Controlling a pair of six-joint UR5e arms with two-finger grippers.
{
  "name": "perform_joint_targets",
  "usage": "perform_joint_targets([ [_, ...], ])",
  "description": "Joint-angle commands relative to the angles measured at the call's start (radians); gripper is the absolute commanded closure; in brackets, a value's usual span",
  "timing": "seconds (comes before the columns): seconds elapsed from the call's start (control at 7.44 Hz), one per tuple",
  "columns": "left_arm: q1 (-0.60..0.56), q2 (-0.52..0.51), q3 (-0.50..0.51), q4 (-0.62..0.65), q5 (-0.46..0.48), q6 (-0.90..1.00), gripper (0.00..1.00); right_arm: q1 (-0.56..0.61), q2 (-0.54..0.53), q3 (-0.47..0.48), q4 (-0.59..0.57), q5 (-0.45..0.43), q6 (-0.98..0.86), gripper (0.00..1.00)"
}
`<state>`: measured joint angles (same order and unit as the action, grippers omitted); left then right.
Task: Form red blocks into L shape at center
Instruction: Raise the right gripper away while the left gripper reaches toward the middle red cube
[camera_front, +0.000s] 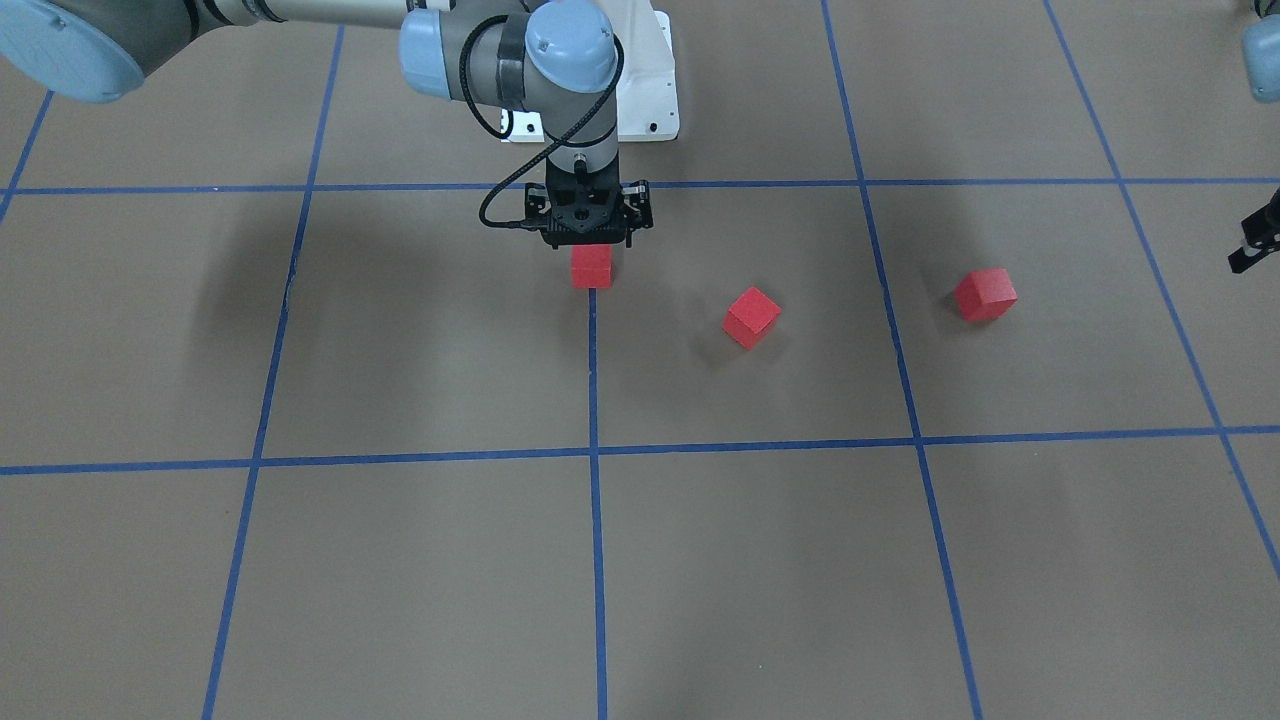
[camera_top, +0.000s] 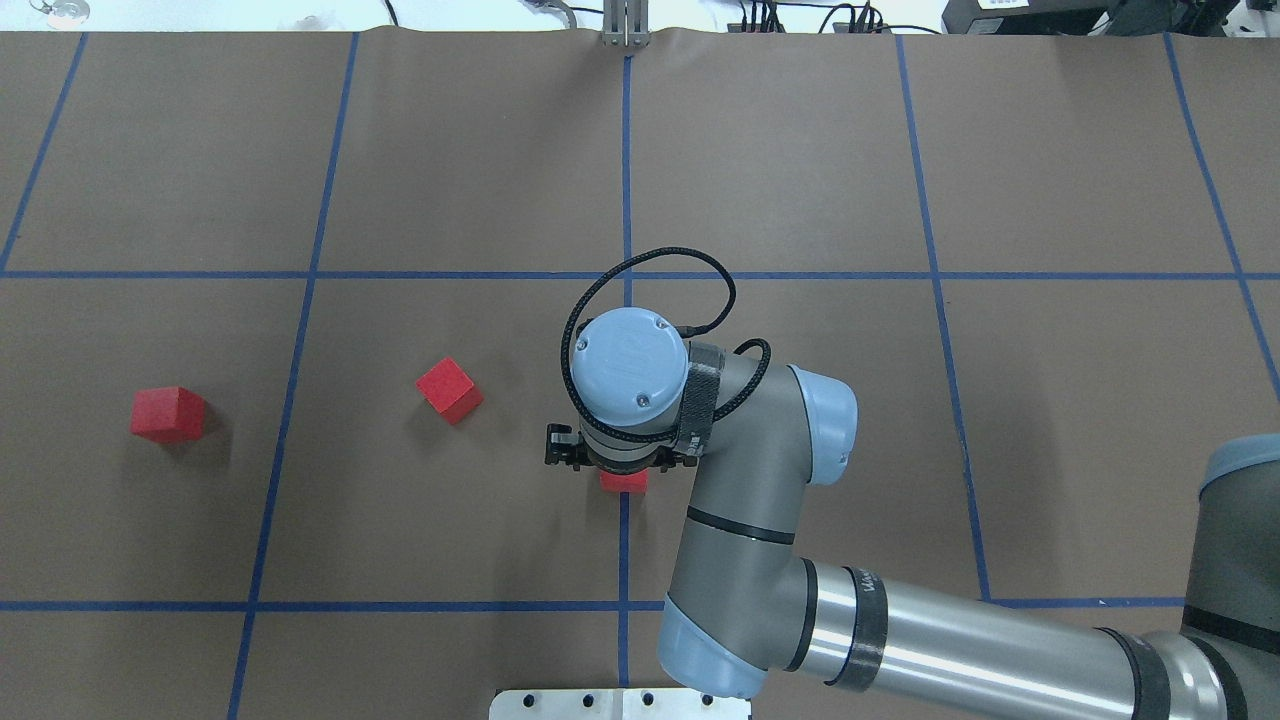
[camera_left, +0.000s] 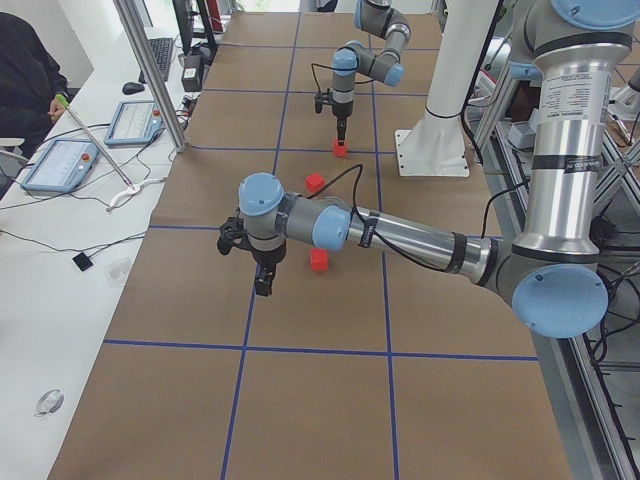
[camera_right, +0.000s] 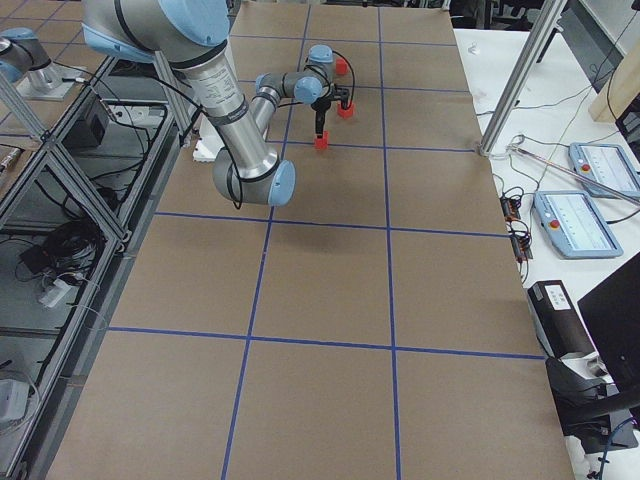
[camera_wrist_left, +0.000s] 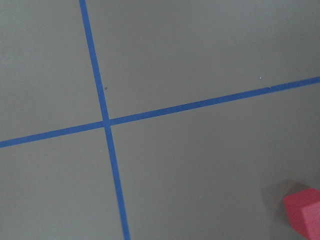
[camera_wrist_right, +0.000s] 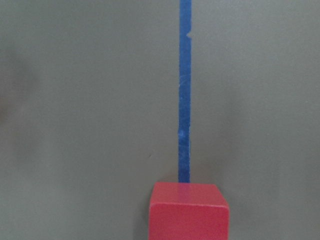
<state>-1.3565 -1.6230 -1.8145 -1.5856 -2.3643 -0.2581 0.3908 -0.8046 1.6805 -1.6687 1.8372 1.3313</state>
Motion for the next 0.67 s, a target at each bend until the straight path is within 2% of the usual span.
perform_joint_targets([
  [0.0,0.196,-0.117,-0.078,0.002,0.01,-0.547,0.0,0.115,-0.089,0.164,-0.057,0.078,-0.001,0.01],
  [0.13,0.285,-0.17,-0.081,0.003,0.011,-0.764,0.0,0.193,-0.137,0.194,-0.051,0.138,-0.001,0.01],
  [0.27,0.378,-0.258,-0.081,0.004,0.078,-1.023,0.0,0.251,-0.172,0.2,-0.046,0.167,-0.007,0.01],
  [0.4,0.548,-0.349,-0.072,0.013,0.243,-1.245,0.0,0.296,-0.207,0.199,-0.046,0.18,-0.055,0.01],
  [0.54,0.633,-0.413,-0.027,0.025,0.3,-1.408,0.0,0.336,-0.246,0.196,-0.048,0.18,-0.143,0.01],
])
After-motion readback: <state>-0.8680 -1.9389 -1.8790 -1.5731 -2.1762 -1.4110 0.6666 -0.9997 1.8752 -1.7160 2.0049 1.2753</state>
